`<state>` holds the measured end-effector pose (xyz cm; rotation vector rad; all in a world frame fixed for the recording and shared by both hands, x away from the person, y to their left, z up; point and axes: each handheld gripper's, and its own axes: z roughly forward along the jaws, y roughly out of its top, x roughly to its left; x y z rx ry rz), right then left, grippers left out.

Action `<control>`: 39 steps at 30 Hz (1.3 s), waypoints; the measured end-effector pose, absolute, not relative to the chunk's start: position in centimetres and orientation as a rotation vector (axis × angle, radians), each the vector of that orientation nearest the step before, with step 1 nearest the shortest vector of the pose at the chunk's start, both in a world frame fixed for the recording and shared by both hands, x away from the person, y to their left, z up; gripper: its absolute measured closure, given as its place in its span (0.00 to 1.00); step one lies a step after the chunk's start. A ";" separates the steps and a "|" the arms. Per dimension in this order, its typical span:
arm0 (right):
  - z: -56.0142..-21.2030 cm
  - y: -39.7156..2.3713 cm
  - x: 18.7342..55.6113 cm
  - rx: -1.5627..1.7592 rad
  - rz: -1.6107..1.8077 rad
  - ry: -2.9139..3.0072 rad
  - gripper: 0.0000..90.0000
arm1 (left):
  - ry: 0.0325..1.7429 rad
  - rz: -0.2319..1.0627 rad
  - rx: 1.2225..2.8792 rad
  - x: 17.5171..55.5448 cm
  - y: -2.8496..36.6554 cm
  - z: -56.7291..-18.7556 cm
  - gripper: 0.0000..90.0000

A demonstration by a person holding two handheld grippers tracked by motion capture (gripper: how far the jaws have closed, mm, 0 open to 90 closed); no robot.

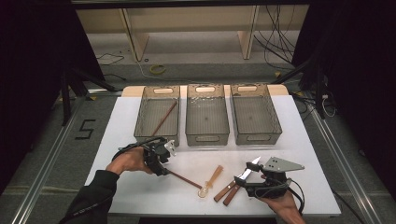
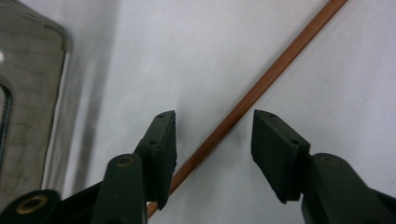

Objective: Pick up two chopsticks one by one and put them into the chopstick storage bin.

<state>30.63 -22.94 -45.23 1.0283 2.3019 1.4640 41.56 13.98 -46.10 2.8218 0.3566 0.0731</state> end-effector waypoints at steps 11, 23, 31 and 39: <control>-45.2 -22.9 30.6 1.027 1.464 2.306 0.30 | 0.328 0.045 2.874 41.6 13.6 -46.6 0.68; -45.3 -22.9 30.6 1.024 1.463 2.307 0.30 | 0.276 0.031 2.918 41.0 13.7 -46.5 0.85; -45.2 -22.9 30.6 1.023 1.463 2.308 0.30 | 0.233 0.035 2.921 40.9 13.6 -46.5 0.93; -45.3 -22.9 30.6 1.025 1.461 2.308 0.30 | 0.237 0.104 2.875 40.9 13.9 -45.8 0.93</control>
